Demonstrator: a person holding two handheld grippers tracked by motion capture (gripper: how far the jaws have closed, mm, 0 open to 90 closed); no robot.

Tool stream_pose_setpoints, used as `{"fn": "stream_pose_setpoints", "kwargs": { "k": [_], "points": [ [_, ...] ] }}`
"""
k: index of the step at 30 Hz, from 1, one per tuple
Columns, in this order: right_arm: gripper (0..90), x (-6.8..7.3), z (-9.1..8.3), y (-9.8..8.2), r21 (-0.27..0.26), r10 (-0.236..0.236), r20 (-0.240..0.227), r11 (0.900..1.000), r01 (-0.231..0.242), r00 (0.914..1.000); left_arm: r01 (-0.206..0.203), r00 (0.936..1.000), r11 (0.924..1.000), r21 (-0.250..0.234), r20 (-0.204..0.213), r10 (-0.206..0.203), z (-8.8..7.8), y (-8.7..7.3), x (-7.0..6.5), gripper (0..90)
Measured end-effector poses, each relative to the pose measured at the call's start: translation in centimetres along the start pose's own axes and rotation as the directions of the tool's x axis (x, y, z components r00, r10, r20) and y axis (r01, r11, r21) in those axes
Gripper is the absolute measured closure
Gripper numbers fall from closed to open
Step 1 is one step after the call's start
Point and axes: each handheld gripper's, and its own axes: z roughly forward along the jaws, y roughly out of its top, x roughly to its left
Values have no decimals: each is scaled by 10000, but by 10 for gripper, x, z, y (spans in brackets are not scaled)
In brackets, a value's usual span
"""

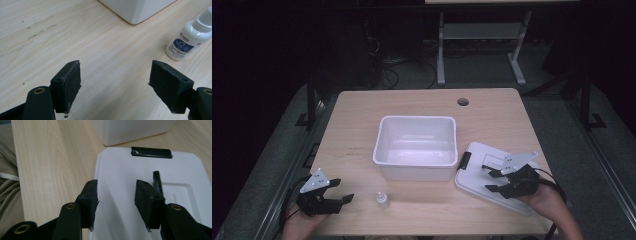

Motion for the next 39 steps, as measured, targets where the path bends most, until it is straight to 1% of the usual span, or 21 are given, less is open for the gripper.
{"fn": "stream_pose_setpoints", "kwargs": {
  "k": [4, 6, 8, 9, 11, 13, 15, 16, 18, 21, 24, 26, 29, 32, 33, 34, 38, 39],
  "points": [
    [483, 4, 11, 2, 120, -12, -117, 9999, 14, 9999, -344, 9993, 9991, 258, 118, 341, -4, 3, -2, 247],
    [473, 7, 16, 3, 112, -59, -196, 9999, 61, 9998, -579, 9981, 9975, 414, 234, 569, -6, 5, -4, 248],
    [456, 8, 19, 4, 94, -92, -225, 9999, 94, 9997, -822, 9962, 9952, 538, 338, 804, -8, 9, -6, 248],
    [450, 9, 21, 4, 80, -41, -270, 10000, 43, 9996, -930, 9950, 9939, 588, 421, 906, -9, 11, -6, 248],
    [438, 11, 23, 4, 54, -109, -274, 9999, 110, 9996, -1105, 9925, 9917, 652, 606, 1066, -10, 15, -7, 248],
    [425, 12, 25, 3, 40, -109, -266, 9999, 110, 9996, -1289, 9891, 9892, 703, 812, 1232, -12, 19, -8, 248],
    [413, 13, 26, 3, 161, -109, -188, 9998, 112, 9998, -1483, 9854, 9854, 835, 968, 1401, -13, 23, -9, 248],
    [413, 14, 26, 3, 94, -162, -186, 9998, 163, 9997, -1564, 9837, 9836, 899, 1034, 1469, -14, 25, -9, 248],
    [405, 15, 25, 3, 21, -201, -157, 9998, 201, 9997, -1718, 9787, 9804, 961, 1305, 1587, -14, 28, -10, 248],
    [395, 16, 25, 1, -2, -135, -171, 9999, 135, 9998, -1981, 9712, 9738, 1118, 1564, 1796, -13, 33, -13, 248],
    [390, 17, 26, 0, 23, -112, -147, 9999, 112, 9998, -2310, 9621, 9634, 1361, 1796, 2053, -12, 38, -16, 248],
    [386, 18, 27, -1, 22, -118, -137, 9999, 118, 9998, -2613, 9542, 9516, 1617, 1922, 2293, -11, 43, -19, 248],
    [385, 19, 27, -1, 25, -148, -130, 9999, 148, 9998, -2852, 9448, 9405, 1846, 2195, 2434, -10, 49, -23, 248],
    [383, 21, 28, -1, 54, -202, -159, 9998, 203, 9997, -3143, 9364, 9259, 2096, 2286, 2661, -9, 56, -26, 249],
    [382, 21, 28, -1, 50, -203, -150, 9998, 204, 9997, -3199, 9347, 9229, 2143, 2308, 2704, -9, 58, -28, 249],
    [381, 21, 28, -1, 45, -198, -137, 9998, 199, 9997, -3327, 9308, 9162, 2233, 2339, 2810, -9, 60, -29, 249],
    [373, 21, 28, -1, 43, -207, -107, 9998, 208, 9997, -3684, 9180, 8962, 2472, 2488, 3087, -7, 67, -34, 249],
    [370, 21, 28, -1, 42, -225, -84, 9997, 225, 9997, -3752, 9157, 8918, 2527, 2507, 3142, -6, 69, -36, 249]
  ]
}}
